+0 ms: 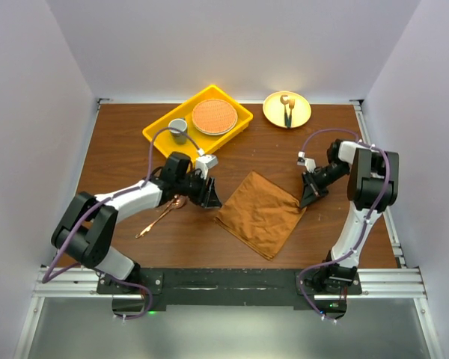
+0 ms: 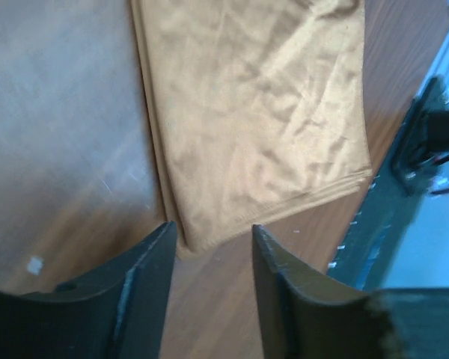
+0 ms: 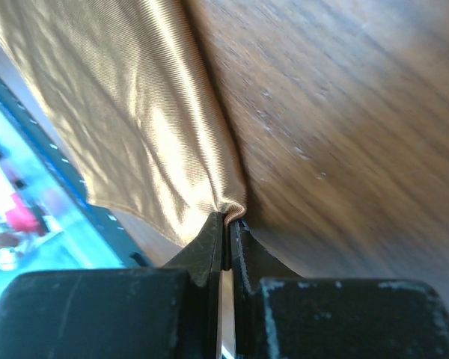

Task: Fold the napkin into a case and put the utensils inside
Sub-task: Pick up the top corner of the square folded napkin from the center of the board.

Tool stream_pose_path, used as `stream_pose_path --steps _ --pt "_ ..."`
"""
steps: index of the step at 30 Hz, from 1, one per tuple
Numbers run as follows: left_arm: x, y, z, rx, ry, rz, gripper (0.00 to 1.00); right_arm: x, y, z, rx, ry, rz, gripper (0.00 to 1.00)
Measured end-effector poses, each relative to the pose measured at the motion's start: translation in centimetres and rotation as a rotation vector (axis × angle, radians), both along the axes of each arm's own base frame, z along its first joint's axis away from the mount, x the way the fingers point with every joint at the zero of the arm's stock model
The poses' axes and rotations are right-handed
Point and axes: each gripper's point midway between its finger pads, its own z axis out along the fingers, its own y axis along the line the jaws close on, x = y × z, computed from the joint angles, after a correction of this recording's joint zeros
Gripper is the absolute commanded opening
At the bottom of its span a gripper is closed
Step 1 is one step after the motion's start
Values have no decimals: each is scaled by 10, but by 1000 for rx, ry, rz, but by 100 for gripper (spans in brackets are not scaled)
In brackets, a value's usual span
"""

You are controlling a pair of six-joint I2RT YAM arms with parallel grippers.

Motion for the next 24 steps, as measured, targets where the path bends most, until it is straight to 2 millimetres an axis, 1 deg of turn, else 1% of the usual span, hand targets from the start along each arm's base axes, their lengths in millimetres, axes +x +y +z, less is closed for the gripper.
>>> stream_pose_path --steps 2,5,6,8,9,12,15,17,20,24 --pt "12 -1 10 29 -84 -44 42 0 4 0 6 34 -46 0" --pt "40 -6 36 73 -279 -124 38 2 12 0 19 78 -113 0" --pt "47 -7 43 85 -329 -148 38 3 14 0 20 89 -129 0" --pt "56 -10 54 113 -411 -197 36 3 20 -1 19 112 -162 0" --pt "57 -12 55 126 -437 -222 36 2 24 -2 21 129 -182 0" --pt "50 -19 49 168 -472 -301 35 -6 40 -3 41 201 -246 0" --pt "34 -21 34 217 -483 -376 35 -19 56 -4 63 277 -310 0" --pt "25 -22 25 243 -494 -421 36 -24 63 -4 81 292 -340 0" --pt "10 -22 11 282 -515 -492 36 -28 66 -4 73 294 -383 0" --pt "-10 -16 -8 343 -507 -577 34 -27 66 -4 58 293 -423 0"
